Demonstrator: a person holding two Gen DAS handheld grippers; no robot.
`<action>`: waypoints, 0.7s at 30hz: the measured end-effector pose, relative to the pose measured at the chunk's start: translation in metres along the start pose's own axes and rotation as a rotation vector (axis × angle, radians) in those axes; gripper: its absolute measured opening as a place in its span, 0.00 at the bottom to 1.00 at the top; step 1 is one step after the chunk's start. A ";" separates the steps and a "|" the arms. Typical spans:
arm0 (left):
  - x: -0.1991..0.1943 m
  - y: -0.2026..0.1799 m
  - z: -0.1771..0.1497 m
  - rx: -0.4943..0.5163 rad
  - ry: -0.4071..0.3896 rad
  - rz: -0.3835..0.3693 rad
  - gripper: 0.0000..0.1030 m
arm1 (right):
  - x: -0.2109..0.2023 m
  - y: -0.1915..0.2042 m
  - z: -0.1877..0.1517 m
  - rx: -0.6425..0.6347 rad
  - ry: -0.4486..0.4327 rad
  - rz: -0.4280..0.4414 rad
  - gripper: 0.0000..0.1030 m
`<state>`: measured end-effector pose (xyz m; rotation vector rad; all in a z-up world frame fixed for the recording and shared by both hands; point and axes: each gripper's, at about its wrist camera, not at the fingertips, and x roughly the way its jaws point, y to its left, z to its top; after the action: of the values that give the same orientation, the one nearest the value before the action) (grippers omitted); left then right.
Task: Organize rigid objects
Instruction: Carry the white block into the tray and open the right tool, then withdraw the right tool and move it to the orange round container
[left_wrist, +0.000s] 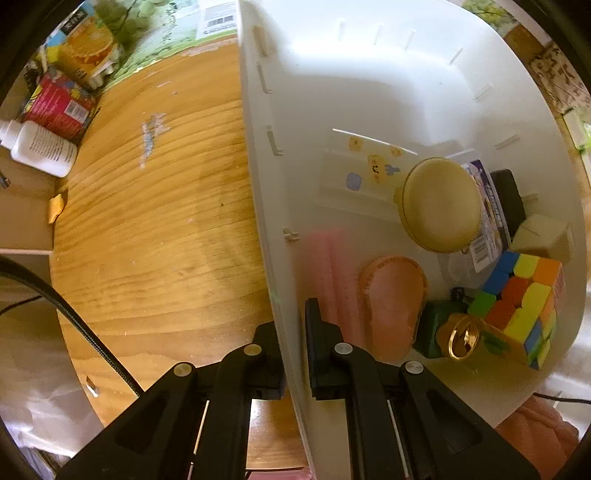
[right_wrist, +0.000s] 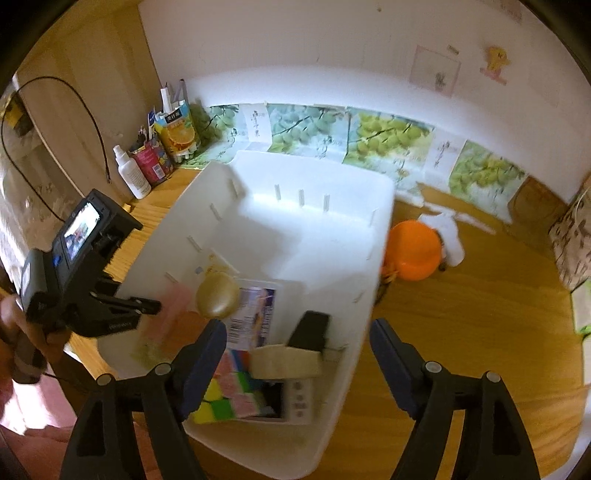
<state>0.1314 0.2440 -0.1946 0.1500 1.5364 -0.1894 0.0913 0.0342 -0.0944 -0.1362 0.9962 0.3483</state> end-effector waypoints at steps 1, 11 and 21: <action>0.000 0.000 0.000 -0.007 0.000 0.006 0.08 | -0.001 -0.006 -0.001 -0.014 -0.008 -0.006 0.78; 0.003 -0.005 -0.004 -0.121 0.005 0.069 0.08 | 0.001 -0.057 -0.007 -0.202 -0.116 -0.062 0.78; 0.004 -0.010 -0.008 -0.229 -0.002 0.128 0.11 | 0.018 -0.106 -0.002 -0.399 -0.229 -0.073 0.78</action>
<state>0.1216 0.2355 -0.1986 0.0660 1.5291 0.0876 0.1352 -0.0616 -0.1159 -0.4821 0.6848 0.4820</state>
